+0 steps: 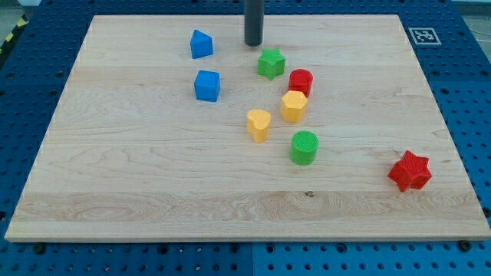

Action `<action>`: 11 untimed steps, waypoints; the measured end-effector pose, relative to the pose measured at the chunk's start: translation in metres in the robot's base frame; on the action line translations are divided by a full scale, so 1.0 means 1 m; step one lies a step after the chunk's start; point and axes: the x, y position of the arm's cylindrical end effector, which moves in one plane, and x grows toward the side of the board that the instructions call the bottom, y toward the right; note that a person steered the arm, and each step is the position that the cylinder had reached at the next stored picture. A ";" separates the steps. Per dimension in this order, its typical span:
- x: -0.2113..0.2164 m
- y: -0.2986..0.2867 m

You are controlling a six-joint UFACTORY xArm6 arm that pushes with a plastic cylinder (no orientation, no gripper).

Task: Push the green star into the red circle

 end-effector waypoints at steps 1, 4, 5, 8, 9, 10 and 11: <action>-0.002 -0.004; 0.030 -0.003; 0.044 0.010; 0.108 0.095; 0.129 0.097; 0.138 0.097; 0.139 0.095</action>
